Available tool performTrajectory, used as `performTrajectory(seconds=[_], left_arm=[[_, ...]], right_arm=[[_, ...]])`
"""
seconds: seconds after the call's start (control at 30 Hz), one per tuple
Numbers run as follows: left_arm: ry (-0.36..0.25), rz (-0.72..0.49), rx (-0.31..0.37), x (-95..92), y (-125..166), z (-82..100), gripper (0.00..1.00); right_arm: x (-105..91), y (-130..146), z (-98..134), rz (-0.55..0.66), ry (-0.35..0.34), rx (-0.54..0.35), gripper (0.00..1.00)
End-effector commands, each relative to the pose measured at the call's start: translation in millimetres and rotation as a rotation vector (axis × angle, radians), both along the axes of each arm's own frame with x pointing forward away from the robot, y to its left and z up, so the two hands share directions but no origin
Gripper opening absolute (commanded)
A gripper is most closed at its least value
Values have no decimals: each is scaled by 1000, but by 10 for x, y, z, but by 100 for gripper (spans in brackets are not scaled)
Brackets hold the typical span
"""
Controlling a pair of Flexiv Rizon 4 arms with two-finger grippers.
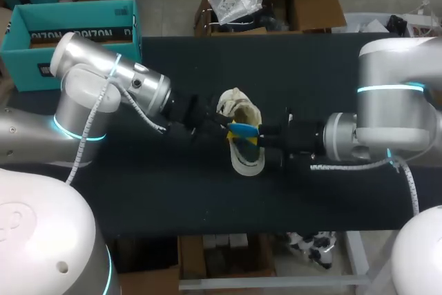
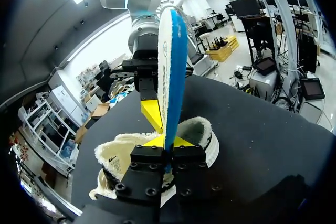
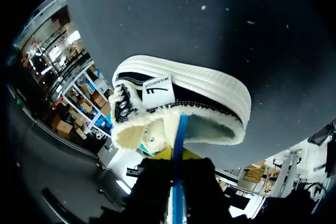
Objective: Open the shoe tongue, take the insole out of the shoe, put the insole back into the shoe, and pack the shoe into the shoebox
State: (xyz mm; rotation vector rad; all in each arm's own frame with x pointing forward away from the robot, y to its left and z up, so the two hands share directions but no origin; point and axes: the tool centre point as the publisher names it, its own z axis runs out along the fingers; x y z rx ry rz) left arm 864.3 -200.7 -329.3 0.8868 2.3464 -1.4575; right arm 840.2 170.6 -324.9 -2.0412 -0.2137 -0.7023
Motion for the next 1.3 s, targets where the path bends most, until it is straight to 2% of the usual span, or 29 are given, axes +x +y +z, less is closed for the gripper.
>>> performTrajectory(seconds=[0.03,0.2,0.3,1.03,1.27,1.3], left_arm=[[-12,14,-3,-39,-58,-5,0],[-19,34,-12,-36,-44,-11,0],[-3,54,-10,-27,-35,-36,0],[-3,54,-10,-27,-35,-36,0],[-4,42,-23,-34,-43,-37,0],[-24,37,-29,-38,-45,-30,0]], right_arm=[[36,3,71,35,-3,-9,0],[132,-9,51,88,-13,-6,0],[165,-14,24,137,-12,15,0],[165,-14,24,137,-12,15,0],[149,-31,51,143,-40,-15,0],[132,-27,65,140,-44,-23,0]])
